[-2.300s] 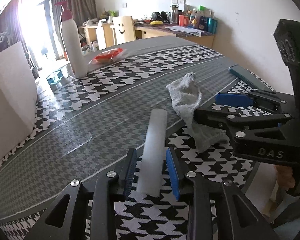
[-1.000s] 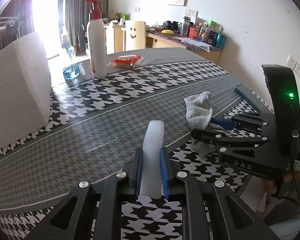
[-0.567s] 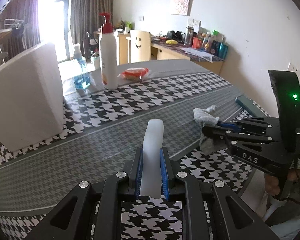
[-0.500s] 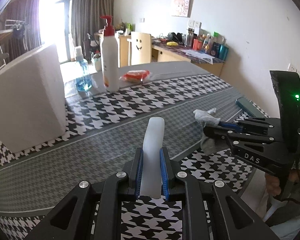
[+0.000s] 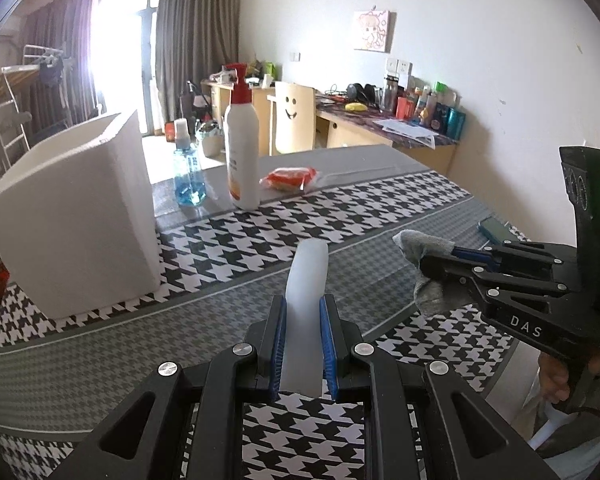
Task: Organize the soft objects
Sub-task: 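Lift and carry the white foam tube in left gripper while right gripper carries the grey sock to the box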
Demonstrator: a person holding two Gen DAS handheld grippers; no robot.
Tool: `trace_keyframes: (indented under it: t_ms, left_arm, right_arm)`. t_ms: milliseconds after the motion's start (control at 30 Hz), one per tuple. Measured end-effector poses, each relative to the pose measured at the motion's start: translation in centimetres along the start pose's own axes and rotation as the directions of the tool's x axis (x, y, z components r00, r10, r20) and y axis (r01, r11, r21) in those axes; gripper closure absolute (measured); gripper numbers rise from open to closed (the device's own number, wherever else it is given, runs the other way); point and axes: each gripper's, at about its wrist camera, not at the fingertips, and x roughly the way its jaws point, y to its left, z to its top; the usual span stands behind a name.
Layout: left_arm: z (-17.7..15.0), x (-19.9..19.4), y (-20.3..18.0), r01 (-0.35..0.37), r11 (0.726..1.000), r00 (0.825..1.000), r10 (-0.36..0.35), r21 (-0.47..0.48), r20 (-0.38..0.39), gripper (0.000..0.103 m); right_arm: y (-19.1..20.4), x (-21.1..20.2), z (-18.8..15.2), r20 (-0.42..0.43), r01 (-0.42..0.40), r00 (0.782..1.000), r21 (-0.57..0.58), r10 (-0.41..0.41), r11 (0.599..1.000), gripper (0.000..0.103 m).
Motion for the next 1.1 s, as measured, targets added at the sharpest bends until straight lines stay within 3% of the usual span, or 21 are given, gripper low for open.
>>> trace_keyframes:
  t_ms: [1100]
  left_arm:
    - [4.4, -4.7, 0.3, -0.124, 0.992, 0.979, 0.117, 0.032, 0.169, 0.085]
  right_arm:
    - [2.0, -3.2, 5.4, 0.163, -0.013, 0.986, -0.044, 0.02, 0.999, 0.086]
